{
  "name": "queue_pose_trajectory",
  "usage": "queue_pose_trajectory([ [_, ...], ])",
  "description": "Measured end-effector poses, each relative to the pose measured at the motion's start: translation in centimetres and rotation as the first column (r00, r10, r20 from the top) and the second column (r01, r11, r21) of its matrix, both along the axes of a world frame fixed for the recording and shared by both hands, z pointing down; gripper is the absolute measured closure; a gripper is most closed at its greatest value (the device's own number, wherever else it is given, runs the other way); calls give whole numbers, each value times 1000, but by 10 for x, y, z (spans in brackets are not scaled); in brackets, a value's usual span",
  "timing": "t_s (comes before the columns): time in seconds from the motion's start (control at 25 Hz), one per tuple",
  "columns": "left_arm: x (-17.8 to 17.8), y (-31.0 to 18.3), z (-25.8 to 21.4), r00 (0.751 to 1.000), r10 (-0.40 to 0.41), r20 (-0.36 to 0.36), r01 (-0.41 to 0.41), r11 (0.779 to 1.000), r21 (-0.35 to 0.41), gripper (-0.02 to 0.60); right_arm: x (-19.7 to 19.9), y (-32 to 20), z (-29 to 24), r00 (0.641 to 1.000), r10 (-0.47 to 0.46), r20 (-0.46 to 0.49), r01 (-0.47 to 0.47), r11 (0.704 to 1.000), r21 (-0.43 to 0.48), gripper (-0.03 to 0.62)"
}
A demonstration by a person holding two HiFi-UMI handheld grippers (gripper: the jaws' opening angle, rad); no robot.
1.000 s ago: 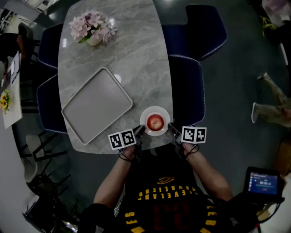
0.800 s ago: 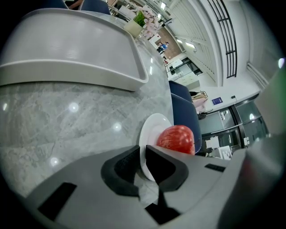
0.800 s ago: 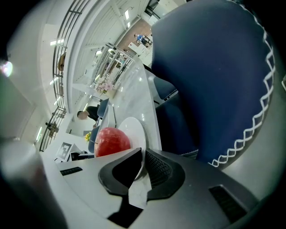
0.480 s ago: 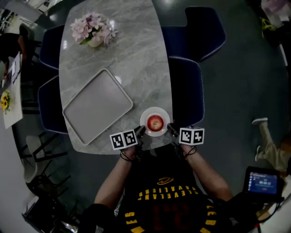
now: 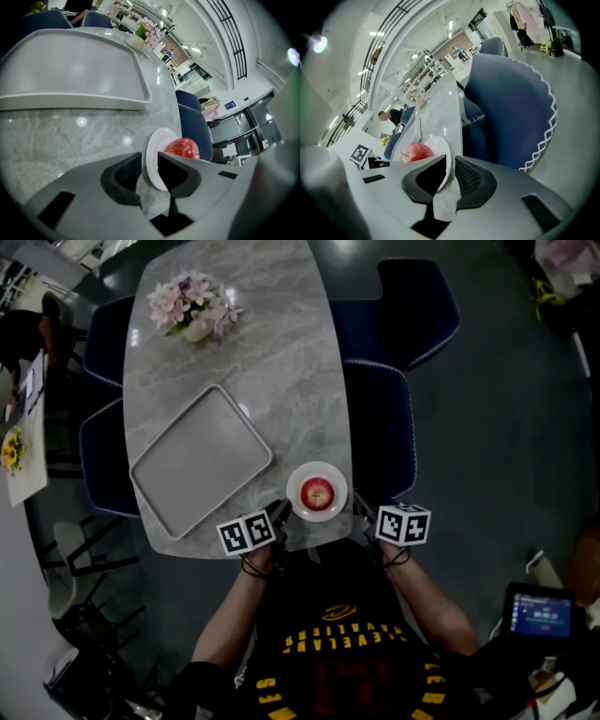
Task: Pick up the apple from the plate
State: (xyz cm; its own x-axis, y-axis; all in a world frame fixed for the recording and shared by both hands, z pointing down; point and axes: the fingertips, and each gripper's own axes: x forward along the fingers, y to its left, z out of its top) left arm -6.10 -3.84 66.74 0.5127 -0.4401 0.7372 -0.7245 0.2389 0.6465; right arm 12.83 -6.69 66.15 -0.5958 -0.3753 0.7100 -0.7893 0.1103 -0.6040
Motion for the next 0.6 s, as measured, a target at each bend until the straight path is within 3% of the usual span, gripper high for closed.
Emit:
queue_pose_trajectory([
  [0.24,-15,-18,-49,998,-59,8,57,990,130,480,-9,-18,-53,997,-31,75,20,988,151,539],
  [0.32,-16,-25,-77,998,-54,26,47,978,206,480,-15,-23,-76,993,-53,109,29,977,210,586],
  [0.48,-3,-32,-141,997,-12,74,-16,932,361,533,-24,-24,-129,980,-92,177,34,951,306,587],
  [0.6,6,-45,-175,996,24,85,-62,881,470,580,-38,-37,-157,970,-119,212,28,920,390,588],
])
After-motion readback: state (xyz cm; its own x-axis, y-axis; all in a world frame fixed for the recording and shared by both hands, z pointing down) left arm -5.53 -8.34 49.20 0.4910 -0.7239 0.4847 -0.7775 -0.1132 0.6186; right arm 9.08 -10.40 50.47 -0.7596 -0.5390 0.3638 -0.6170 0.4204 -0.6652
